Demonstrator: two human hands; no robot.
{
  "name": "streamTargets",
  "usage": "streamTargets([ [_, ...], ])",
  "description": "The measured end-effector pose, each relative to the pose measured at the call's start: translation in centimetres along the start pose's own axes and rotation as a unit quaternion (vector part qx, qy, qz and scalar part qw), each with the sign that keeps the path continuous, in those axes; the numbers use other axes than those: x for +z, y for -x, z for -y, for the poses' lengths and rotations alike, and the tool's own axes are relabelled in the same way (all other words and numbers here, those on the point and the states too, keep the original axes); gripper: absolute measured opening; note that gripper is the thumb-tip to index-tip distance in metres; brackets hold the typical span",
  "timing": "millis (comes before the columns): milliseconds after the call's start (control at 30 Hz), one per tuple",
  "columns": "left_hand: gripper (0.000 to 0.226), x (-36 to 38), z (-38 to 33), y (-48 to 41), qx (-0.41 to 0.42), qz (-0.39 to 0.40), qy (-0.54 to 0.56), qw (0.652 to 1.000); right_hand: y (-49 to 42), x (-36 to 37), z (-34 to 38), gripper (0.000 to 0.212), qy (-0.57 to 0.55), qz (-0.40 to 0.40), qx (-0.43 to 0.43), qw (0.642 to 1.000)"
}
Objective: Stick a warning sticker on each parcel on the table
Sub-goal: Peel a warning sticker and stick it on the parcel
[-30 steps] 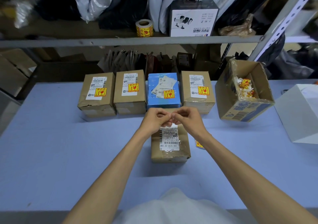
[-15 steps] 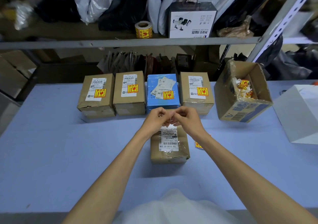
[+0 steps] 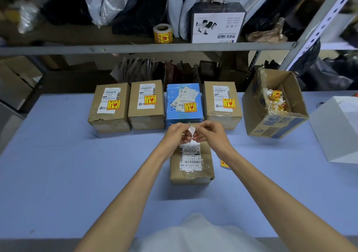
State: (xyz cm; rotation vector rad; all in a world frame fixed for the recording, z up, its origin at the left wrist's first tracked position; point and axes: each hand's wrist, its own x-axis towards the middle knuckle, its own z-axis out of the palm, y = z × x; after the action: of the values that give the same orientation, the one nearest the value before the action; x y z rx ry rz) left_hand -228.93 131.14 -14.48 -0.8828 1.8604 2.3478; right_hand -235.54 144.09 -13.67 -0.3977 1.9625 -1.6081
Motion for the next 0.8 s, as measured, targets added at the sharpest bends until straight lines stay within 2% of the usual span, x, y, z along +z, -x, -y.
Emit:
streamTargets([
  [100, 0.029, 0.19, -0.03, 0.08, 0.012, -0.004, -0.012, 1.0, -0.01, 0.21, 0.13, 0.016, -0.006, 0.012, 0.004, 1.0],
  [267, 0.018, -0.11, 0.03, 0.08, 0.051, 0.007, -0.073, 0.996, 0.0, 0.24, 0.11, 0.018, -0.014, 0.02, 0.008, 1.0],
  [433, 0.018, -0.13, -0.15, -0.1, 0.05, 0.005, -0.096, 0.994, 0.13, 0.3, 0.13, 0.027, -0.015, 0.024, -0.004, 1.0],
  [800, 0.012, -0.08, -0.5, -0.2, 0.04, -0.004, -0.05, 0.998, -0.21, 0.38, 0.13, 0.008, 0.014, -0.03, -0.008, 0.999],
])
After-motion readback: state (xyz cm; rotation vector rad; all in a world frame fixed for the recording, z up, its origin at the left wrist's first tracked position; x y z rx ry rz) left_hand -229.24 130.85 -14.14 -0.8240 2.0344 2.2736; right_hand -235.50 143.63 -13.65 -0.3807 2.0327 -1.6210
